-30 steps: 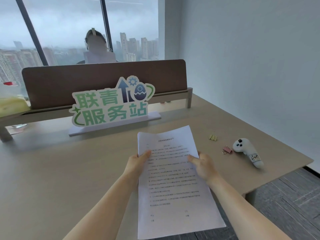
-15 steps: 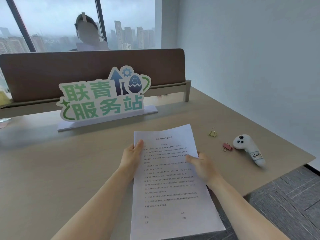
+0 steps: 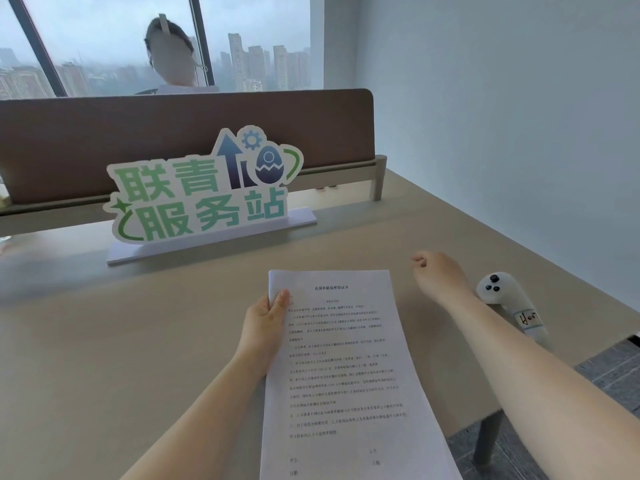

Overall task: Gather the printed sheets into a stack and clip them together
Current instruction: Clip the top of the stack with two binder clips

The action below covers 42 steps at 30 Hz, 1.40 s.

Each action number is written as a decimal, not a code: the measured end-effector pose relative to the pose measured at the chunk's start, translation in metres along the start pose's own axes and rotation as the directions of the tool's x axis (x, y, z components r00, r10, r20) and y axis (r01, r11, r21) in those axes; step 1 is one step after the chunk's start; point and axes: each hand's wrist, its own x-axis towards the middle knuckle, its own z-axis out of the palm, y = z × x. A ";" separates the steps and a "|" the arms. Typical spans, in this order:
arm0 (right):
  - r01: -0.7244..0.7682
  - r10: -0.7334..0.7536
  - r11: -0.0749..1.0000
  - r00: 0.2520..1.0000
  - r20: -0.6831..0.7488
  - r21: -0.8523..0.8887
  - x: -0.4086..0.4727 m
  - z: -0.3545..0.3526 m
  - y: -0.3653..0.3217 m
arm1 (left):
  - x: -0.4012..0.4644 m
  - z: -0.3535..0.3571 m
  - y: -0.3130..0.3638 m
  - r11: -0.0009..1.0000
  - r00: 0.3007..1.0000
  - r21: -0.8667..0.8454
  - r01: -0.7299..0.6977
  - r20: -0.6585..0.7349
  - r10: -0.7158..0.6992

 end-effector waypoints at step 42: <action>0.305 -0.394 0.863 0.906 0.157 0.403 -0.005 -0.010 -0.103 | 0.005 -0.002 -0.005 0.999 1.000 -0.050 -0.019 0.018 0.020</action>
